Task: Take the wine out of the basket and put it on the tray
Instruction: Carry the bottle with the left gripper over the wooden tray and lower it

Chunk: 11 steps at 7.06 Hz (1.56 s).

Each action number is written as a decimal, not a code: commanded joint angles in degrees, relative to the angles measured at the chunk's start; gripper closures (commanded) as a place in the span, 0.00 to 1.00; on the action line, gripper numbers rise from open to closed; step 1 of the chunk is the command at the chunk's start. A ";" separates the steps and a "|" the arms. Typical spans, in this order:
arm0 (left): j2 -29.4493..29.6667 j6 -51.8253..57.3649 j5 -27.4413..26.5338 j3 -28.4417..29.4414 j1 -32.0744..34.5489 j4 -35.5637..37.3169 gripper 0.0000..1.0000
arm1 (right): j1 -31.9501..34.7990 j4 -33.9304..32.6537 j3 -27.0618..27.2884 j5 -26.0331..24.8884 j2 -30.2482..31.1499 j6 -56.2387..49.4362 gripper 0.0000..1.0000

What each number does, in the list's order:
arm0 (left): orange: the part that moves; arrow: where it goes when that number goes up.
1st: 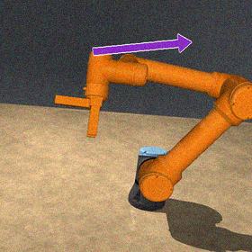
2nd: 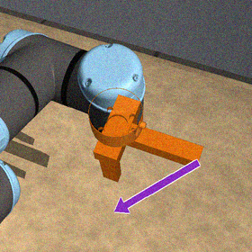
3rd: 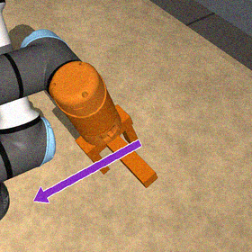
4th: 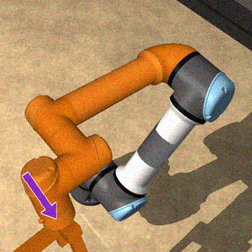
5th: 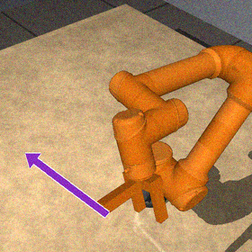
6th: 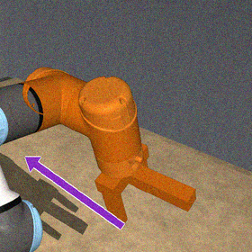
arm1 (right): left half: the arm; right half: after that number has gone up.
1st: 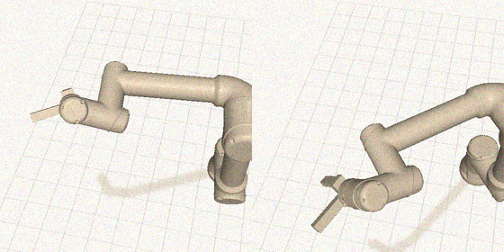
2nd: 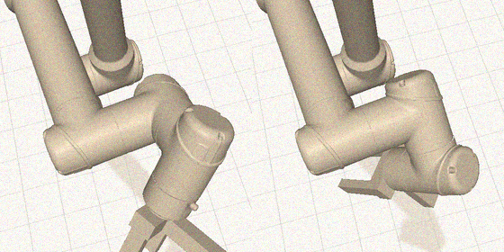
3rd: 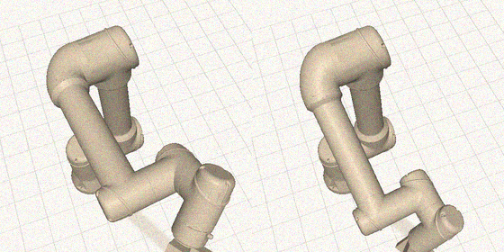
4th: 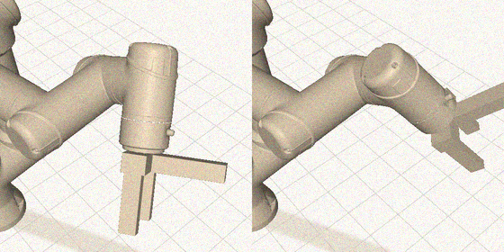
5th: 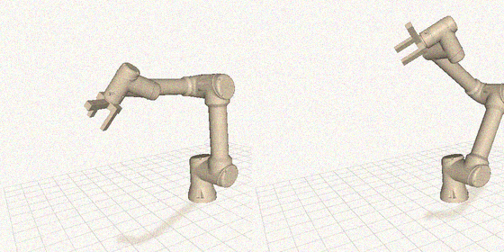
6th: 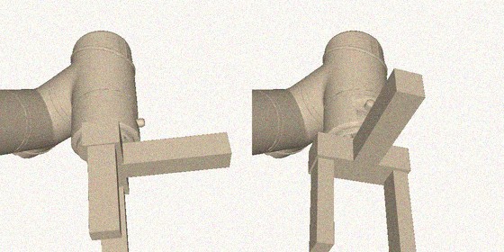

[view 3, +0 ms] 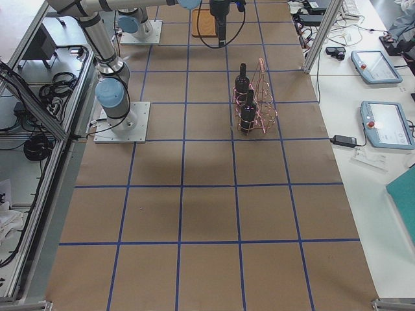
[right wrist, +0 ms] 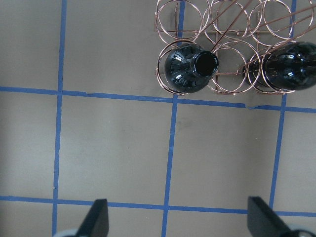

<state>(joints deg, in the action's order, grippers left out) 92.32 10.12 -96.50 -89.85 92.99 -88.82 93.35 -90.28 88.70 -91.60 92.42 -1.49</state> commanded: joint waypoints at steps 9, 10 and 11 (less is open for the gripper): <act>-4.87 23.97 0.78 -11.58 -27.06 -0.12 1.00 | -0.01 0.28 -0.02 -0.51 0.22 0.00 0.00; -4.26 24.59 1.57 -11.58 -27.94 -0.12 1.00 | -0.01 0.36 -0.02 -0.60 0.22 0.00 0.00; -3.90 24.68 1.58 -11.58 -28.12 -0.12 1.00 | -0.01 0.36 -0.02 -0.60 0.22 -0.09 0.00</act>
<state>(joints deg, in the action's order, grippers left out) 87.95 34.49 -95.29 -101.39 65.39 -88.95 93.34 -89.94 88.69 -92.17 92.63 -1.52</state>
